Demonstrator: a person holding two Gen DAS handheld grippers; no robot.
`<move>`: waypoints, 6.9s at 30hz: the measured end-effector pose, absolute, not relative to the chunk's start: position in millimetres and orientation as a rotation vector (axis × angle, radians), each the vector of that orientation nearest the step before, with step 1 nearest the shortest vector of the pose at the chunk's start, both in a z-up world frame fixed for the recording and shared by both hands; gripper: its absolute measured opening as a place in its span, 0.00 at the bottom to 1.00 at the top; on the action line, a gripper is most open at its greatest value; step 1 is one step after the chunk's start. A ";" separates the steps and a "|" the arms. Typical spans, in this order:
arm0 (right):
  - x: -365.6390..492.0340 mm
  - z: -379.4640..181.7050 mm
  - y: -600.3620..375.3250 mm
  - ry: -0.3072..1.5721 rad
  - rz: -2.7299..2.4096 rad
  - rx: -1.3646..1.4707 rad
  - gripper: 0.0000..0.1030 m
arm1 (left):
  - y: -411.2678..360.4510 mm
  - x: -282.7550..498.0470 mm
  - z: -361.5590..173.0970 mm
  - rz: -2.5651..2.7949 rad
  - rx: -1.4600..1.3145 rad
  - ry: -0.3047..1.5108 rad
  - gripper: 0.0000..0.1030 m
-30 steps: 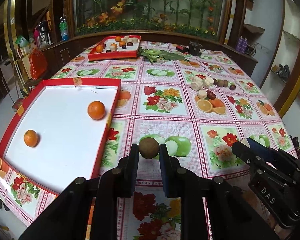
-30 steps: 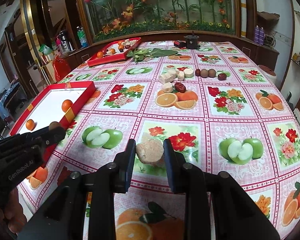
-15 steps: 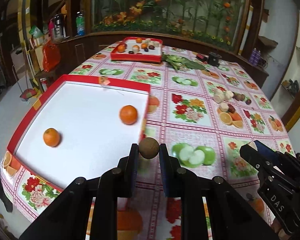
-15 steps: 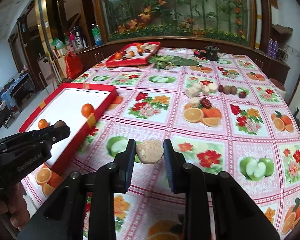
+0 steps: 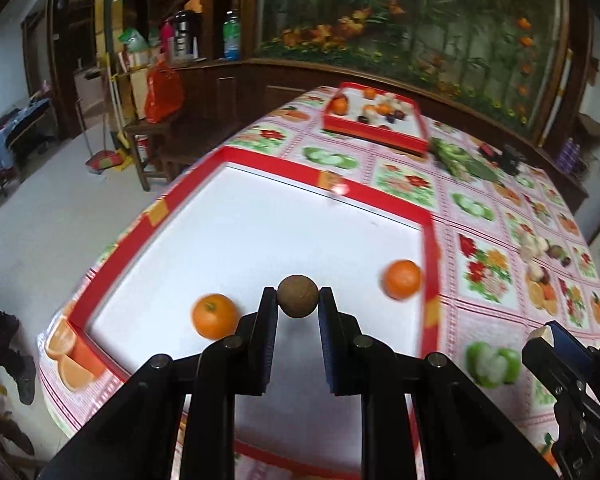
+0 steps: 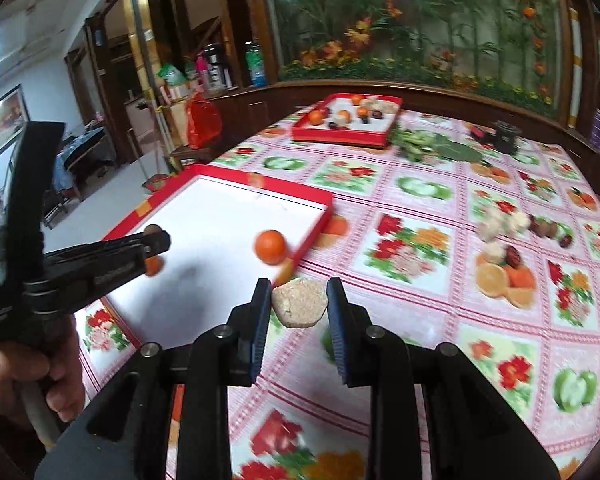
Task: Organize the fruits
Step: 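Carry the cake and kiwi in both tools toward the white box, then open the left tool to drop the kiwi while the right tool releases the cake, then grasp a red date with the right tool while the left grasps a beige cake piece, then carry the date and cake piece in both tools toward the white box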
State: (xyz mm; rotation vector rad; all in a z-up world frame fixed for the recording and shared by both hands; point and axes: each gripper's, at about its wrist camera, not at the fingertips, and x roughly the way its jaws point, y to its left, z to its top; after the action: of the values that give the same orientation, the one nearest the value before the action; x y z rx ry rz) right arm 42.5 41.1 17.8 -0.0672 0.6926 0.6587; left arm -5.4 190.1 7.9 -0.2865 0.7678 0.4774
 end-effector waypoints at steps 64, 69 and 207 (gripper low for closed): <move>103.3 -15.5 -78.1 0.736 0.421 0.015 0.64 | 138.8 23.7 18.4 0.430 -0.235 0.771 0.77; 152.9 -36.0 -124.0 0.808 0.298 -0.020 0.57 | 75.4 58.2 5.2 0.283 -0.144 0.820 0.77; 49.2 -14.8 -66.5 0.729 0.382 -0.021 0.20 | 59.5 8.5 -7.6 0.236 -0.169 0.768 0.24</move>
State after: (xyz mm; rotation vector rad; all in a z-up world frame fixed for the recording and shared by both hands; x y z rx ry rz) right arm 49.2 -66.5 -14.8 -0.0209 0.7291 0.3823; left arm 8.5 59.5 -7.6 -0.1689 0.7679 0.2358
